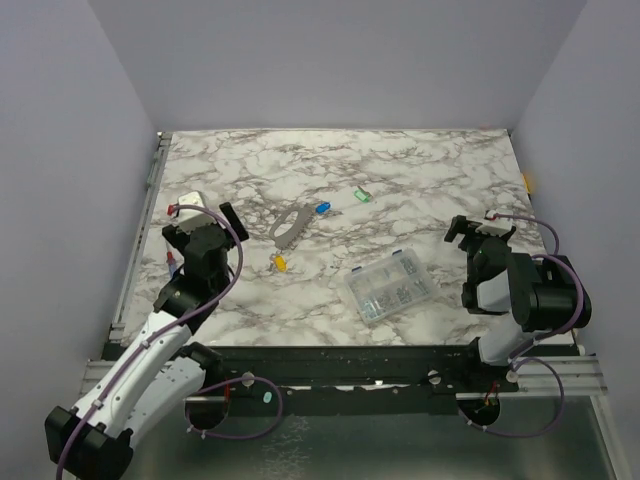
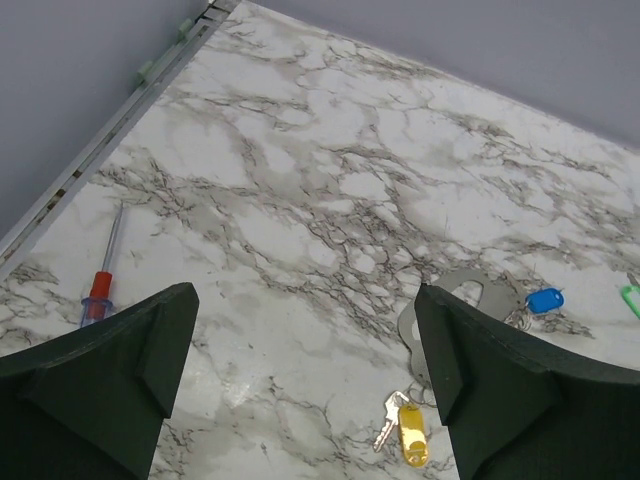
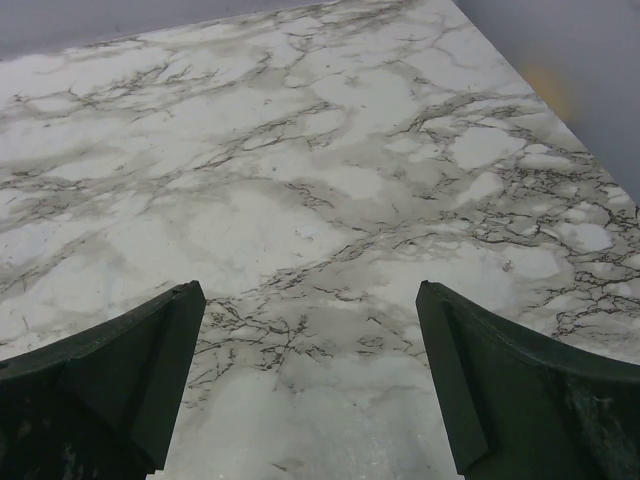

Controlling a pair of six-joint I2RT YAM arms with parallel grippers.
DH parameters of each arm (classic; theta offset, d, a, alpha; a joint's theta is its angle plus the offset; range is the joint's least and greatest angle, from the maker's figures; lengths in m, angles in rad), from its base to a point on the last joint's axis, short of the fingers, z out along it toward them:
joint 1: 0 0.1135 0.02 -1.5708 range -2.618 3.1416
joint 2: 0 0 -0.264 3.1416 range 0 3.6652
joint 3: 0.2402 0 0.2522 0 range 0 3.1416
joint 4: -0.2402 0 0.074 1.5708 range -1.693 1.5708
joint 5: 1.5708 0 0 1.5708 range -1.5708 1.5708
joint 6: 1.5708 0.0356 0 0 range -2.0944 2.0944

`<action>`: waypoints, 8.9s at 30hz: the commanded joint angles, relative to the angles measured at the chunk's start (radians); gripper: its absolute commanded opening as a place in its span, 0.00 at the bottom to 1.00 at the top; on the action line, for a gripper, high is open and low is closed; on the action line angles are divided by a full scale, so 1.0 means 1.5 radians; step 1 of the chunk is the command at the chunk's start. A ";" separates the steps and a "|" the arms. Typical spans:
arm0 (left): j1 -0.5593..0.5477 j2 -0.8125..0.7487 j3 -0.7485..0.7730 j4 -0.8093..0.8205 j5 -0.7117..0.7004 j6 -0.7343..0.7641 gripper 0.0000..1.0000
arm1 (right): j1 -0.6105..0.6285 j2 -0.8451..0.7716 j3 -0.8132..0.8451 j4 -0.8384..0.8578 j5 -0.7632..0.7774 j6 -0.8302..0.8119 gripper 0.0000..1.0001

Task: Put the keys on the keyring

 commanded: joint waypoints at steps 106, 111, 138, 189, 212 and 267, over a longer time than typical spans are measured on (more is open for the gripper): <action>0.005 0.159 0.052 -0.039 0.212 -0.033 0.77 | 0.248 0.327 0.884 -1.101 -0.186 0.290 0.57; 0.003 0.368 0.154 -0.104 0.220 -0.130 0.78 | 0.248 0.265 0.816 -1.074 -0.166 0.266 0.60; -0.077 0.716 0.382 -0.196 0.132 -0.304 0.36 | 0.248 0.116 0.714 -1.018 -0.211 0.277 0.66; -0.090 0.746 0.362 -0.163 0.138 -0.314 0.31 | 0.248 0.127 0.706 -1.004 -0.257 0.280 0.66; -0.109 0.733 0.383 -0.184 0.156 -0.293 0.27 | 0.248 0.130 0.707 -1.004 -0.262 0.278 0.66; -0.161 0.743 0.346 -0.127 0.119 -0.117 0.06 | 0.248 0.152 0.715 -1.006 -0.285 0.277 0.66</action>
